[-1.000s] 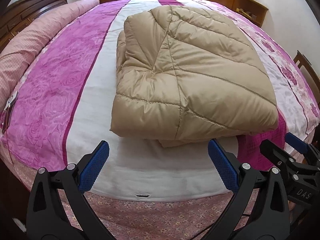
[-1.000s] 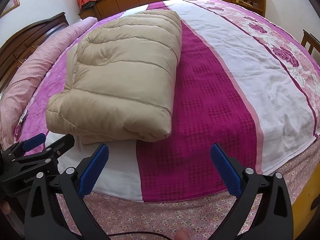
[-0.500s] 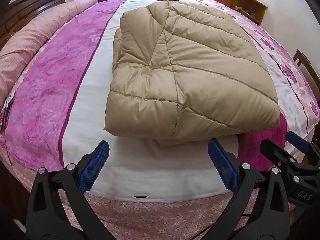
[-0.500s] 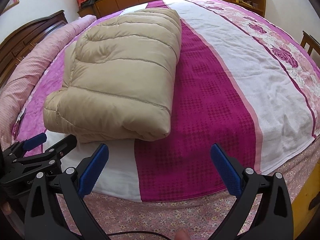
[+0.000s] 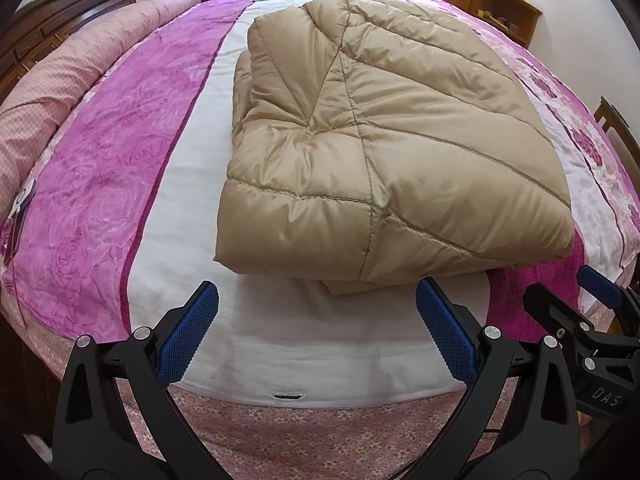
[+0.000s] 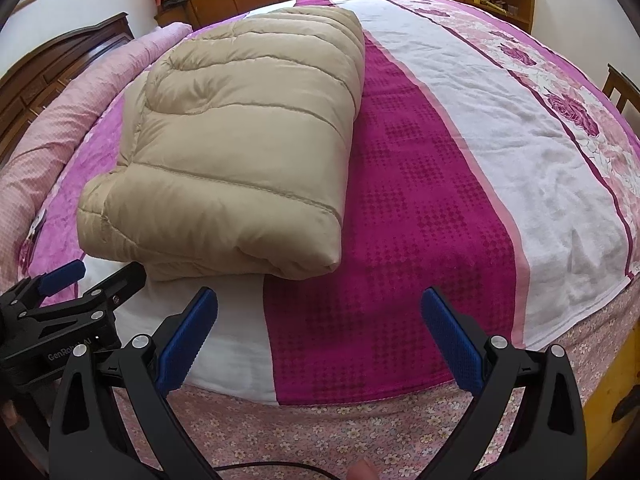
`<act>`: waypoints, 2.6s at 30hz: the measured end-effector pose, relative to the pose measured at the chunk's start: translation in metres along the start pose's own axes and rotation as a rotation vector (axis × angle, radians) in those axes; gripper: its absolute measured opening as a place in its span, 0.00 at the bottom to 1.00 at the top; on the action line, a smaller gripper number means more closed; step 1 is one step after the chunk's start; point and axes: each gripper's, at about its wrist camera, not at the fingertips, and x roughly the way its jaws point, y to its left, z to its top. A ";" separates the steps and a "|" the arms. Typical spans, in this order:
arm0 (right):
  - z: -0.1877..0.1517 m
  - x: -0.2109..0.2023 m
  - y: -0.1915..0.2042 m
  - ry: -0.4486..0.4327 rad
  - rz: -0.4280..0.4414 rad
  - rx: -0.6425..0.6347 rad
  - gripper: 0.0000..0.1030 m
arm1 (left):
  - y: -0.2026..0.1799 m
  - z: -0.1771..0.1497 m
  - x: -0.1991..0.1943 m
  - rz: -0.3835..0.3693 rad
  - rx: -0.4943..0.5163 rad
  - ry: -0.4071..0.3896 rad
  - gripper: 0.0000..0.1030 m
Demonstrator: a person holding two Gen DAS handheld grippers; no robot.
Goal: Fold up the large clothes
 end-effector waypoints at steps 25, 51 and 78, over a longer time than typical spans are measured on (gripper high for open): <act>0.002 0.003 0.004 0.006 0.001 -0.011 0.95 | 0.002 0.001 0.001 0.001 -0.002 0.002 0.95; 0.003 0.002 0.005 0.002 0.001 -0.014 0.95 | 0.003 0.001 0.000 -0.001 -0.001 0.002 0.95; 0.003 0.000 0.007 0.001 -0.001 -0.014 0.95 | 0.003 -0.002 0.000 -0.001 -0.013 0.014 0.96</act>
